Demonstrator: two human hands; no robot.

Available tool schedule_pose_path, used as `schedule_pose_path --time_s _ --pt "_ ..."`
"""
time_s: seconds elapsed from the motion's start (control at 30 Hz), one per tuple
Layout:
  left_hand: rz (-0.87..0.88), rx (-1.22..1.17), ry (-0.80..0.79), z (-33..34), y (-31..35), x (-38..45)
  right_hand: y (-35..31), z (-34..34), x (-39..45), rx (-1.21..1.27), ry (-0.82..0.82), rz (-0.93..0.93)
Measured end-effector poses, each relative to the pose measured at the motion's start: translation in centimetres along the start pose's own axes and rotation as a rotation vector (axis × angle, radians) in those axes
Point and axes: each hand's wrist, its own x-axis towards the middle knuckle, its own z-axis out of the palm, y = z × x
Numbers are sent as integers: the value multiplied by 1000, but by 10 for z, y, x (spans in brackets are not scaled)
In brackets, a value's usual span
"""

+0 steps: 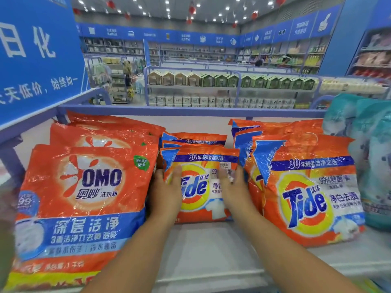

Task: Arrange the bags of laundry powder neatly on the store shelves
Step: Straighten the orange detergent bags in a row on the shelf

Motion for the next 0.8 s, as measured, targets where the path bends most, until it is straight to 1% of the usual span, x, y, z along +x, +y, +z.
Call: schedule_pose_path --time_s 0.07,0.2,0.27,0.37,0.43,0.53,0.63,0.7,0.8 --pt "-63 -91 28 0 6 5 -10 -2 11 25 57 35" --pt "-99 -251 51 2 16 9 -24 1 19 222 136 191" --pt "-110 -336 9 2 20 12 -30 1 19 268 129 175" --pt "-221 -546 -68 0 29 18 -37 0 20 353 114 164" --pt "-246 -624 -88 1 34 21 -37 1 20 396 138 185" --pt "-252 -655 -93 1 38 17 -39 1 18 437 164 213" --pt "-229 -682 -97 3 37 18 -41 -1 19 503 129 263" --pt "-232 -705 -72 4 38 18 -43 -2 21 534 106 258" --pt "-265 -690 -8 4 46 16 -42 -1 20 542 143 241"
